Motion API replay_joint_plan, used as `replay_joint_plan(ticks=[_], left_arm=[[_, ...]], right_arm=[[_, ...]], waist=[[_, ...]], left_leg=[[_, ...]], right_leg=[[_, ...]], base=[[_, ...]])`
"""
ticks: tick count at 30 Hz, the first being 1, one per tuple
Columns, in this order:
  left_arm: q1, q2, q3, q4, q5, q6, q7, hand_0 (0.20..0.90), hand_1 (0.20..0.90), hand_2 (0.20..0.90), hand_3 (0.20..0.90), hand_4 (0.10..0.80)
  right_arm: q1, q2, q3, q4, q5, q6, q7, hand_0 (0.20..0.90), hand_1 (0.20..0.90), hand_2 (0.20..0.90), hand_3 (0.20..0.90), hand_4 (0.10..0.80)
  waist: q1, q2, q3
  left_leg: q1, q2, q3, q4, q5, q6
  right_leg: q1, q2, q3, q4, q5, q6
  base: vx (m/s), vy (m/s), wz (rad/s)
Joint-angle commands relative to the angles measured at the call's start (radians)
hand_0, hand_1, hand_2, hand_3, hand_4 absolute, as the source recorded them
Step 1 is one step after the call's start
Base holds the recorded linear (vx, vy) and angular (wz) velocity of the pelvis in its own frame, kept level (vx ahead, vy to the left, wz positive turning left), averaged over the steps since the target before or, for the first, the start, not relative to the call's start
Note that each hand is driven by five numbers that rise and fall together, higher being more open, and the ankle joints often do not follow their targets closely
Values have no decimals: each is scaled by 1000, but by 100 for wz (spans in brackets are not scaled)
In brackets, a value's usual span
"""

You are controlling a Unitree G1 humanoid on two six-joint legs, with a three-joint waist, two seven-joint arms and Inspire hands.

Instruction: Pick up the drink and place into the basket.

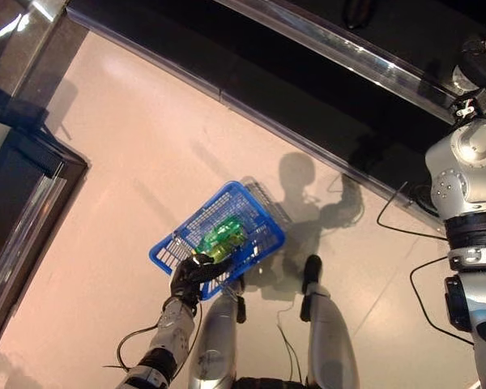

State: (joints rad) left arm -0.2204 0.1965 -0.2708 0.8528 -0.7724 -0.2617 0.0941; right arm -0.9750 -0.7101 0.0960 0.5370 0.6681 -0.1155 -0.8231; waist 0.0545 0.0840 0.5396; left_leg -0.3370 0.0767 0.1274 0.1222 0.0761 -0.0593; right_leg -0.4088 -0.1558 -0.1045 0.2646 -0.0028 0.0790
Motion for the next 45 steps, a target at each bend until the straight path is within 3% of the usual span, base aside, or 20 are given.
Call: replay_joint_plan(ticks=[1, 2, 3, 4, 5, 16, 29, 38, 45], left_arm=[[145, 131, -46, -70, -16, -47, -2, 300, 300, 300, 200, 100], [148, 134, -46, -72, -17, -48, -2, 300, 300, 300, 200, 100], [151, 135, -45, -72, -17, -48, -2, 300, 300, 300, 200, 100], [152, 137, -42, -70, -16, -49, -5, 300, 300, 300, 200, 100], [153, 140, -39, -71, -16, -48, -8, 300, 300, 300, 200, 100], [165, 155, -31, -81, -30, -59, -39, 300, 300, 300, 200, 100], [181, 144, 4, -94, -76, -85, -57, 300, 300, 300, 200, 100], [207, 127, 74, -130, -111, -142, -114, 300, 300, 300, 200, 100], [242, 121, 130, -235, -118, -167, -168, 300, 300, 300, 200, 100]], right_arm=[[-160, -173, 52, -55, -17, -35, 20, 900, 900, 900, 900, 800], [-164, -178, 53, -48, -13, -35, 17, 747, 747, 747, 722, 622], [-171, -184, 52, -34, -8, -33, 18, 519, 519, 519, 455, 355], [-177, -188, 54, -20, -8, -31, 15, 328, 328, 328, 233, 133], [-188, -194, 60, -3, -13, -30, 14, 300, 300, 300, 200, 100], [-216, -225, 79, 17, -8, -36, 16, 300, 300, 300, 200, 100], [-143, -230, 0, -80, -87, -114, -1, 300, 300, 300, 200, 100], [90, -186, -133, -427, -178, -88, 83, 300, 300, 300, 200, 100], [339, -62, -210, -658, -192, -98, 222, 300, 300, 300, 200, 100]], waist=[[23, 23, -20], [25, 23, -20], [26, 23, -20], [27, 23, -20], [29, 23, -20], [28, 29, -20], [9, 36, -20], [-25, 17, -20], [-37, -18, -81]], left_leg=[[-82, -7, -87, 172, -70, -4], [-85, -7, -87, 171, -70, -3], [-88, -7, -87, 172, -70, -3], [-91, -6, -86, 171, -70, -3], [-95, -7, -86, 171, -69, -3], [-119, -10, -81, 205, -82, 3], [-106, -16, -69, 313, -123, 8], [26, -15, -51, 284, -120, 4], [134, -11, -46, 229, -120, -4]], right_leg=[[-20, -9, -68, 69, -45, -39], [-23, -9, -69, 71, -46, -39], [-27, -9, -70, 74, -48, -39], [-31, -8, -71, 77, -49, -39], [-37, -8, -70, 80, -50, -39], [-70, -15, -67, 116, -60, -43], [-56, -30, -51, 199, -101, -62], [69, -25, -32, 181, -112, -67], [192, -17, -39, 122, -113, -64]], base=[[0, 0, 0], [0, 0, 0], [0, 0, 0], [0, 0, 0], [0, 0, 0], [-2, 4, -1], [-30, 43, 1], [-32, 72, -1], [3, 19, -1]])
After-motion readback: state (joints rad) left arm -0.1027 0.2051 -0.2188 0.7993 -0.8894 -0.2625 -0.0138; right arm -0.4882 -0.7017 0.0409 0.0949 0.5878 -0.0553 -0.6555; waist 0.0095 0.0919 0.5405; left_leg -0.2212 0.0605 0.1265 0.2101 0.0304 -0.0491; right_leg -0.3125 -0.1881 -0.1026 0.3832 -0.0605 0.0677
